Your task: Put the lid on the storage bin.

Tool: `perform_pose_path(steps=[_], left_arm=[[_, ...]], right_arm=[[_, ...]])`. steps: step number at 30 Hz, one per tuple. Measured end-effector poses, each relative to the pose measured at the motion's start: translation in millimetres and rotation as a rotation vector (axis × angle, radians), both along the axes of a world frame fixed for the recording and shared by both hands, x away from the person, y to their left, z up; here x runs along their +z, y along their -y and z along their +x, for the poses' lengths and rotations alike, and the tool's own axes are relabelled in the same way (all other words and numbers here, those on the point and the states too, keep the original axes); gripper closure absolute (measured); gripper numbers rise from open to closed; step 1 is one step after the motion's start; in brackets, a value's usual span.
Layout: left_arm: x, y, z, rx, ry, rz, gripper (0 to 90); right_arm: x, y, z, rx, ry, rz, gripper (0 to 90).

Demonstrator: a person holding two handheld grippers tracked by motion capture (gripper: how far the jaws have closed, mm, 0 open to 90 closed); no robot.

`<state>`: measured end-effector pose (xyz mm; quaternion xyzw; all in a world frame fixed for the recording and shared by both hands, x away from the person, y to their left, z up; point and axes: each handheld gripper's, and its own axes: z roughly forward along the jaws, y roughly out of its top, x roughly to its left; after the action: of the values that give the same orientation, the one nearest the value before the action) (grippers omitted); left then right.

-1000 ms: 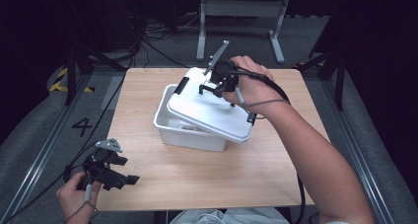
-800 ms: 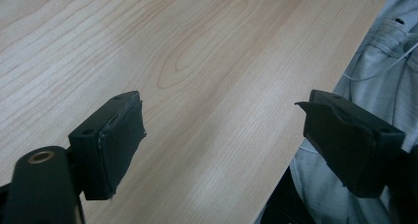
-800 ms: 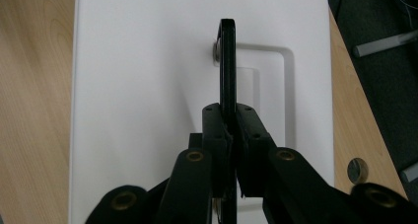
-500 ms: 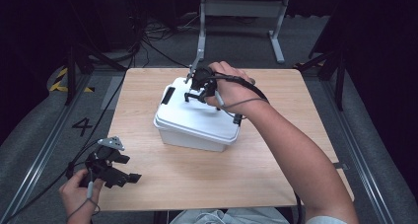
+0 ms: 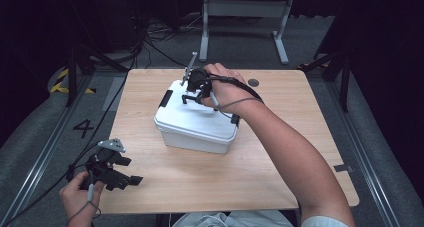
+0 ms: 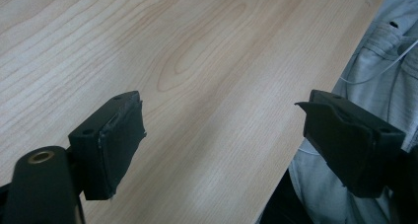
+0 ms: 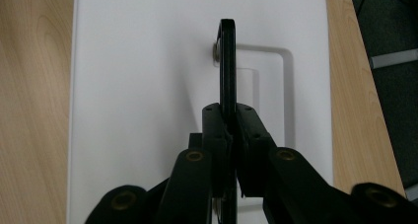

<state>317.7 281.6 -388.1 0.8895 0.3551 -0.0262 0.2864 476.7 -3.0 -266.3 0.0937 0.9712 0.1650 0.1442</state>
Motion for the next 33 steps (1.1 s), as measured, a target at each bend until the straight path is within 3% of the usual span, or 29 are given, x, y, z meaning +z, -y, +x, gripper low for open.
perform_pose_path(steps=[11, 18, 27, 33], left_arm=[[-0.4, 0.4, 0.3, 0.002, -0.001, 0.003, 16.1], [-0.4, 1.3, 0.3, -0.004, -0.004, 0.004, 16.1], [-1.1, 0.9, 0.5, 0.000, -0.004, -0.001, 16.1], [-0.6, 0.8, 0.5, -0.002, -0.003, 0.000, 16.1]], right_arm=[[-0.6, -0.9, 1.5, 0.057, 0.001, -0.014, 85.2], [-3.9, 0.0, 2.2, 0.052, -0.009, -0.018, 84.4], [-7.3, -1.3, 13.3, 0.046, 0.040, -0.031, 81.5], [-9.3, -5.1, 11.7, 0.046, 0.064, -0.051, 81.4]])
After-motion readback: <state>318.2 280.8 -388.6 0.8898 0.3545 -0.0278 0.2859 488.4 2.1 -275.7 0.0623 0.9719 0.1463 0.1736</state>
